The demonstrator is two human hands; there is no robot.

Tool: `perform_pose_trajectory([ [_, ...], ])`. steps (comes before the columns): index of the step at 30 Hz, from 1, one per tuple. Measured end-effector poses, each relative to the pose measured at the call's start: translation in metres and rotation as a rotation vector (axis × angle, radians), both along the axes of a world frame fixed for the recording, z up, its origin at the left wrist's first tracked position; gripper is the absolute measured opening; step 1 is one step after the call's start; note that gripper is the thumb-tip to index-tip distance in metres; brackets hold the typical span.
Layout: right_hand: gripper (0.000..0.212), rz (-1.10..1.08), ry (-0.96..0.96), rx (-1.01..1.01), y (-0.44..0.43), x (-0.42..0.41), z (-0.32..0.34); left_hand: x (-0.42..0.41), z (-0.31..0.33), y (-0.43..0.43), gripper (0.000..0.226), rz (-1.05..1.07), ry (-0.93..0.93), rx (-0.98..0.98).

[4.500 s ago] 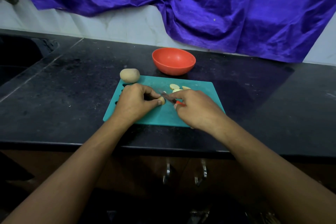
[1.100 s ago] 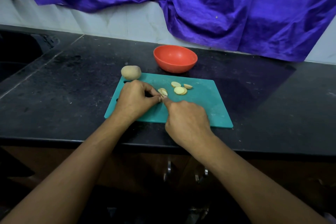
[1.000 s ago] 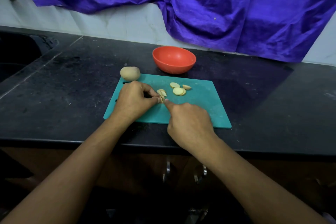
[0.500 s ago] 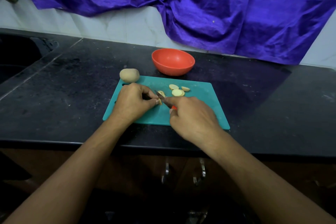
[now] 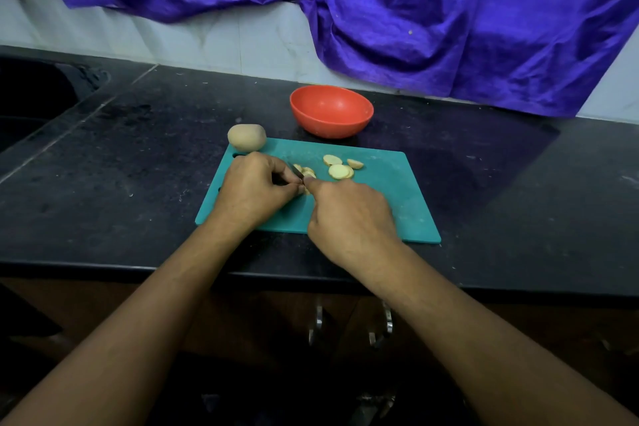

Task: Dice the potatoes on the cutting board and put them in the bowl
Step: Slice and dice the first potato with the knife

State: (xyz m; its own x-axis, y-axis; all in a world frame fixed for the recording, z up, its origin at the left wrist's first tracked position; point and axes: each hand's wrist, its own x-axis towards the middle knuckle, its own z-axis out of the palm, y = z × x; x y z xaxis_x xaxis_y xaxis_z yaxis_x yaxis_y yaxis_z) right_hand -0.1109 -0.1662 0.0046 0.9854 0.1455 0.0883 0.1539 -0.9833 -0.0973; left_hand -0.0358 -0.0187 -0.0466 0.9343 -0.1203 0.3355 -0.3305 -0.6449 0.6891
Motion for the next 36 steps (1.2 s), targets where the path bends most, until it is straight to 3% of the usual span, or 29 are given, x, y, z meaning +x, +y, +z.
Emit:
perform_pose_trajectory([
  [5, 0.063, 0.038, 0.012, -0.045, -0.006, -0.007, -0.012, 0.000, -0.001, -0.001, 0.005, 0.006, 0.005, -0.014],
  [10, 0.059, 0.055, 0.007, -0.012, -0.019, -0.011, -0.014, -0.001, 0.000, -0.001, 0.005, 0.007, 0.009, -0.007],
  [16, 0.046, 0.010, 0.138, 0.294, -0.049, -0.008, -0.007, -0.001, -0.001, 0.000, 0.011, 0.006, 0.007, -0.018],
  [24, 0.044, 0.017, 0.066, 0.392, -0.061, 0.006, -0.012, -0.001, -0.003, 0.000, 0.017, 0.010, -0.014, -0.071],
  [31, 0.038, 0.044, 0.085, 0.735, -0.070, 0.026, -0.017, 0.001, -0.005, 0.000, 0.022, -0.008, -0.021, -0.136],
  [36, 0.037, 0.042, 0.025, 0.815, -0.068, 0.035, -0.027, 0.001, -0.003, -0.003, 0.037, -0.004, 0.002, 0.002],
])
